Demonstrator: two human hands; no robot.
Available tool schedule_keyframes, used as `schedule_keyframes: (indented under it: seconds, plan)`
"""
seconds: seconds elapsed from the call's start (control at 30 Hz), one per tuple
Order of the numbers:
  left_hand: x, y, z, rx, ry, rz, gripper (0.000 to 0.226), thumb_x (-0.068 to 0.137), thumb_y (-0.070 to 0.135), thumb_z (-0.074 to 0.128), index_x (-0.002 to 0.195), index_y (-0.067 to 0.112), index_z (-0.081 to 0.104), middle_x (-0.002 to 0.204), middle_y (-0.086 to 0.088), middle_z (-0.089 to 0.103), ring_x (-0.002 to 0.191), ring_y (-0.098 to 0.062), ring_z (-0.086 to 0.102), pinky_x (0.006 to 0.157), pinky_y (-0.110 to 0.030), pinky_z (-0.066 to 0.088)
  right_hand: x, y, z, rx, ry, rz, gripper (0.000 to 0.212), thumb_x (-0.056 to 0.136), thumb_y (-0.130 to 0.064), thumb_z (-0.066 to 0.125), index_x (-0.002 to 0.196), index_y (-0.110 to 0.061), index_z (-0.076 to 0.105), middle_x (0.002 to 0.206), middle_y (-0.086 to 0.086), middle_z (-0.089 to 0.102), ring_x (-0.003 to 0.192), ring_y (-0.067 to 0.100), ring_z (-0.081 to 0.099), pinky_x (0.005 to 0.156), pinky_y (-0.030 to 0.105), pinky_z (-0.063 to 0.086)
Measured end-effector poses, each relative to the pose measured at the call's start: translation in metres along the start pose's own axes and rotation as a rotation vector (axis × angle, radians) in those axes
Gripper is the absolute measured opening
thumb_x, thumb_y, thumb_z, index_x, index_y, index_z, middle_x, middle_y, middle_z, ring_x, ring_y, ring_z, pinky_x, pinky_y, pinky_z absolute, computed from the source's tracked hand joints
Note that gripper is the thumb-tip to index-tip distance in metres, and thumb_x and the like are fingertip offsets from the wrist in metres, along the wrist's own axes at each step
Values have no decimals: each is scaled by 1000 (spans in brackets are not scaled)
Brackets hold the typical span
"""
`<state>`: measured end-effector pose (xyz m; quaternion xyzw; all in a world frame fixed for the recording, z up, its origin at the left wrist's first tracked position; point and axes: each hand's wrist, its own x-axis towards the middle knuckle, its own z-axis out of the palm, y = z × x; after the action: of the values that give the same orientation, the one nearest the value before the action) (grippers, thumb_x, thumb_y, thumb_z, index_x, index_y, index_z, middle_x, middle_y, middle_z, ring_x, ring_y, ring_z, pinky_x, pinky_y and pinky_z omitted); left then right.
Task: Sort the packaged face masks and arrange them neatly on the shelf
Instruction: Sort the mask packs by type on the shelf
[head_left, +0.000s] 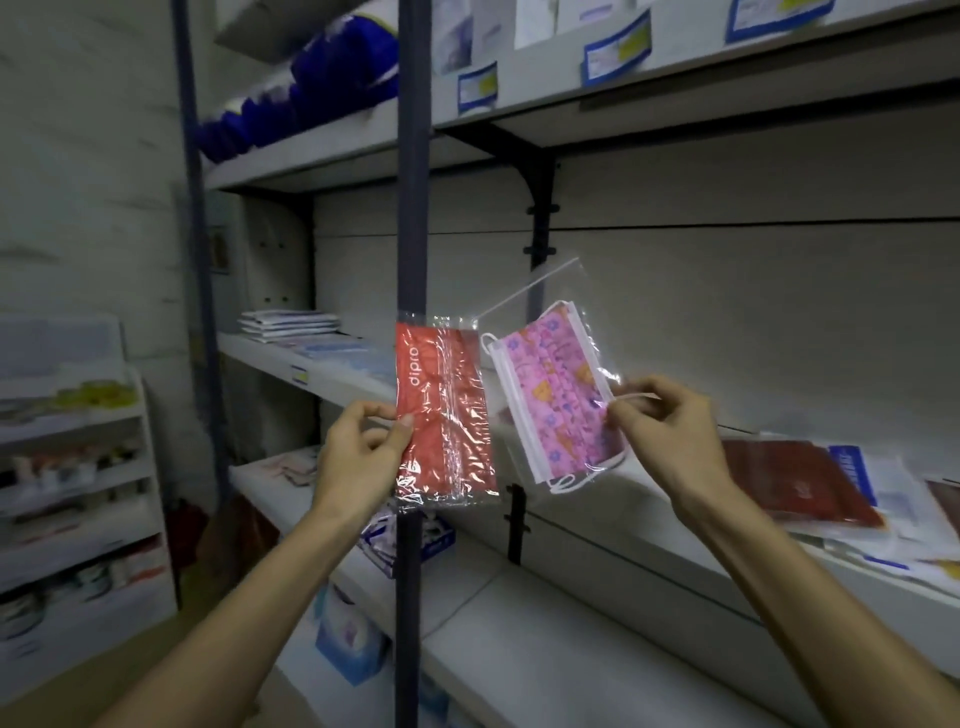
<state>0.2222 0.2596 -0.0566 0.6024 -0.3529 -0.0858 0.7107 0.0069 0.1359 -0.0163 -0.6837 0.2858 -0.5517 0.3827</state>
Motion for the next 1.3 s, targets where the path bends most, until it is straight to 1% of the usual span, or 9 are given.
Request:
schedule_keyframes:
  seconds: [0.17, 0.3, 0.43, 0.57, 0.73, 0.8, 0.93, 1.03, 1.3]
  plan:
    - [45, -6, -70, 48, 8, 42, 11, 91, 23, 62, 91, 19, 52, 82, -7, 70, 72, -17, 70, 57, -30, 56, 2, -13, 81, 32, 3, 8, 15, 82, 2, 61, 77, -11, 63, 55, -5, 58, 44, -5, 52, 45, 9, 41]
    - [81, -13, -127, 65, 17, 79, 10, 92, 23, 62, 90, 21, 52, 84, -9, 70, 75, -21, 71, 61, -33, 57, 5, -20, 147, 50, -4, 3, 12, 82, -3, 64, 75, -13, 61, 48, -12, 55, 42, -5, 51, 47, 14, 42]
    - [114, -30, -171, 88, 21, 77, 11, 90, 24, 64, 90, 23, 53, 84, -12, 71, 74, -24, 72, 67, -42, 59, 10, -22, 209, 62, -18, -25, 18, 84, -2, 63, 71, -14, 57, 50, -8, 47, 40, -4, 44, 44, 7, 37]
    - [145, -48, -199, 88, 26, 56, 11, 91, 23, 64, 92, 20, 54, 83, -11, 71, 71, -22, 72, 63, -37, 59, 20, -14, 259, 41, -40, -31, 17, 83, -3, 64, 72, -15, 59, 47, -11, 46, 42, -3, 45, 46, 9, 39]
    - [189, -75, -224, 75, 43, 39, 11, 89, 23, 65, 92, 21, 55, 81, -12, 72, 71, -24, 72, 66, -41, 59, 46, 4, 312, 20, -59, -30, 15, 82, -5, 64, 73, -15, 59, 49, -11, 50, 42, -2, 47, 45, 14, 38]
    - [210, -86, -233, 75, 53, 35, 11, 89, 24, 65, 92, 22, 55, 81, -12, 72, 73, -25, 72, 68, -42, 59, 60, 11, 333, 8, -50, -27, 13, 80, -8, 65, 72, -16, 60, 47, -12, 49, 45, 0, 48, 49, 14, 39]
    - [258, -104, -247, 85, 70, 36, 10, 90, 22, 64, 91, 21, 54, 82, -12, 71, 75, -25, 72, 68, -37, 59, 94, 20, 379, 37, -37, -24, 11, 82, -9, 64, 74, -14, 60, 65, 3, 59, 62, 11, 59, 61, 29, 52]
    - [299, -113, -256, 94, 89, 48, 11, 90, 21, 64, 91, 20, 53, 82, -11, 70, 74, -23, 71, 64, -33, 57, 124, 26, 414, 51, -28, -22, 8, 85, -11, 65, 78, -14, 61, 72, 5, 62, 71, 15, 63, 67, 34, 56]
    - [404, -147, -278, 83, 124, 34, 12, 90, 21, 64, 96, 18, 55, 73, -4, 70, 67, -16, 71, 61, -30, 56, 195, 51, 502, 47, 24, 7, 12, 84, -13, 66, 75, -18, 59, 69, 1, 61, 72, 19, 63, 77, 45, 57]
